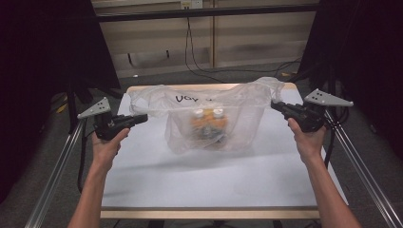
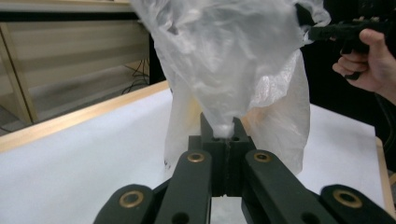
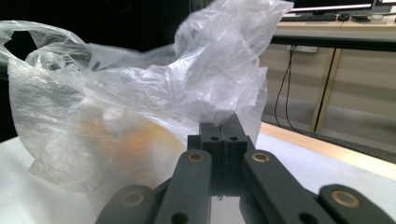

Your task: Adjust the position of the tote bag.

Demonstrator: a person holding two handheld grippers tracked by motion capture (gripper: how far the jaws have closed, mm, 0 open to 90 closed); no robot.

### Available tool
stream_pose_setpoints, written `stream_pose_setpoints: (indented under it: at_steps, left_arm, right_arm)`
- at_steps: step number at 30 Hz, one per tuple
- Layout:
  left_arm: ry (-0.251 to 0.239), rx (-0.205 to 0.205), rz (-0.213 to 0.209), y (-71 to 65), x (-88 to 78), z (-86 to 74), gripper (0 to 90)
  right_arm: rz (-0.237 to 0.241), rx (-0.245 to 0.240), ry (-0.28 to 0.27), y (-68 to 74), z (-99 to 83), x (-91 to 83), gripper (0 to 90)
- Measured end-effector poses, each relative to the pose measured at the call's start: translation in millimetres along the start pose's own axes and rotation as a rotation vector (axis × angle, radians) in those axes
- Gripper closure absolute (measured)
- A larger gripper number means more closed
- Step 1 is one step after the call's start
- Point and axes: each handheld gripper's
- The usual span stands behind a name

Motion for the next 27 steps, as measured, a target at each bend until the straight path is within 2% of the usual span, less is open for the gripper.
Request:
stream_pose_setpoints:
  at_steps: [1,7,13,20,22,27]
  left_arm:
    - [0.013,0.001,-0.002,2.0,1.2,-1.7,90.0]
    - [0.012,-0.024,-0.003,8.8,0.8,-8.0,90.0]
    - [0.048,-0.04,0.015,18.1,4.6,-18.0,90.0]
    - [0.089,-0.032,0.02,22.6,14.3,-22.5,90.0]
    - [0.1,-0.039,0.024,24.4,18.2,-24.6,90.0]
    - [0.132,-0.043,0.029,27.8,26.0,-29.4,90.0]
  right_arm:
    - [-0.004,0.002,0.007,-0.1,-1.3,0.6,90.0]
    - [0.006,-0.002,0.03,2.1,-7.6,6.5,90.0]
    - [-0.001,-0.018,0.095,5.9,-19.6,17.0,90.0]
    - [-0.005,-0.002,0.133,-0.3,-32.4,25.1,90.0]
    - [-0.011,0.006,0.164,-3.0,-39.7,29.8,90.0]
    - [-0.014,0.011,0.193,-6.0,-47.8,36.1,90.0]
Point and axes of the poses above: each handheld gripper's, and its own axes: x roughly forward along the jaws, z roughly out of its top, y roughly to its left, and after that the axes turned 8 degrees about -x, right-handed
